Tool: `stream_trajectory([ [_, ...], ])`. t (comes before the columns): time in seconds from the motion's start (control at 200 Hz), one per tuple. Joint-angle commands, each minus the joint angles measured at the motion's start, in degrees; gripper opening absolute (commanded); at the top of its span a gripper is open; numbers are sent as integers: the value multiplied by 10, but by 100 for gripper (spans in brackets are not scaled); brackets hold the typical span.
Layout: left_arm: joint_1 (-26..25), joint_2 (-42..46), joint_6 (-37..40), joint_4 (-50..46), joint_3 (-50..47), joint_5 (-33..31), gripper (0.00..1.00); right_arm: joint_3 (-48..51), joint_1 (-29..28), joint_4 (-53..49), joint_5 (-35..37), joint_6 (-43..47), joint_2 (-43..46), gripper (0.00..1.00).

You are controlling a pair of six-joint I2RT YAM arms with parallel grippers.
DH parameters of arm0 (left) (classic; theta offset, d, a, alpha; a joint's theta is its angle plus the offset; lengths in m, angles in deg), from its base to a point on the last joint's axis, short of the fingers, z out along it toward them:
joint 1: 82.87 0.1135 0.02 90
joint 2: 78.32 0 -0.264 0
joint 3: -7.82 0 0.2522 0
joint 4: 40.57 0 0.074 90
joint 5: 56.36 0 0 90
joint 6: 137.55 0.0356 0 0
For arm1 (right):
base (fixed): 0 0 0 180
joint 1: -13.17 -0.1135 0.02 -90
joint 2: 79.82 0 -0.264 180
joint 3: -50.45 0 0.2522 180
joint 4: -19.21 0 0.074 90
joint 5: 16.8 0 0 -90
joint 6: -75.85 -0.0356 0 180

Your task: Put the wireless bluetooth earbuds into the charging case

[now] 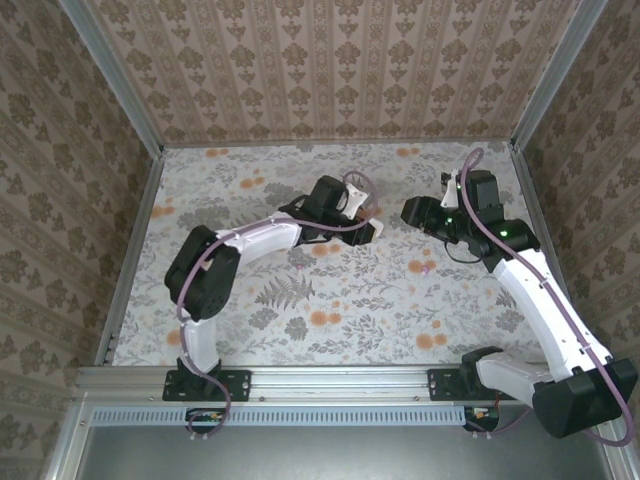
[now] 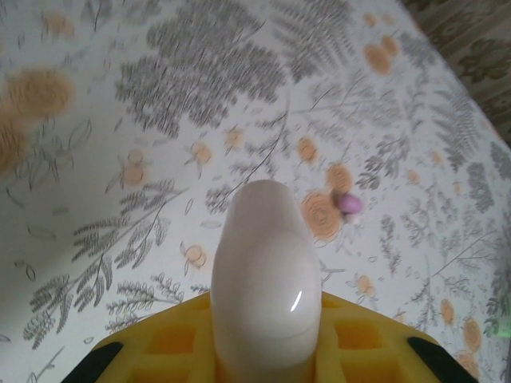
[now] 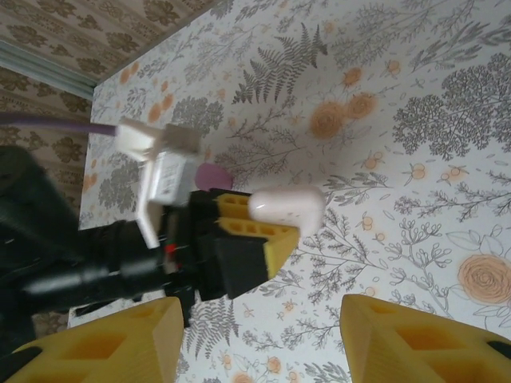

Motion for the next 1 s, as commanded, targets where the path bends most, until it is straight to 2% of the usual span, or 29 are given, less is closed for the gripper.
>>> stream_trajectory([
  [0.0,1,-36,-33,-58,46,-2,23,15,2,17,-16,-15,0,56],
  [0.205,0,-92,-58,-71,80,3,23,22,3,13,-10,-17,5,56],
  [0.55,3,-129,-78,-98,108,2,25,34,3,18,-11,-35,17,56],
  [0.915,16,-140,-77,-132,110,-27,38,38,3,15,-11,-49,30,56],
  [0.995,19,-135,-76,-135,105,-34,44,38,3,17,-7,-49,31,56],
])
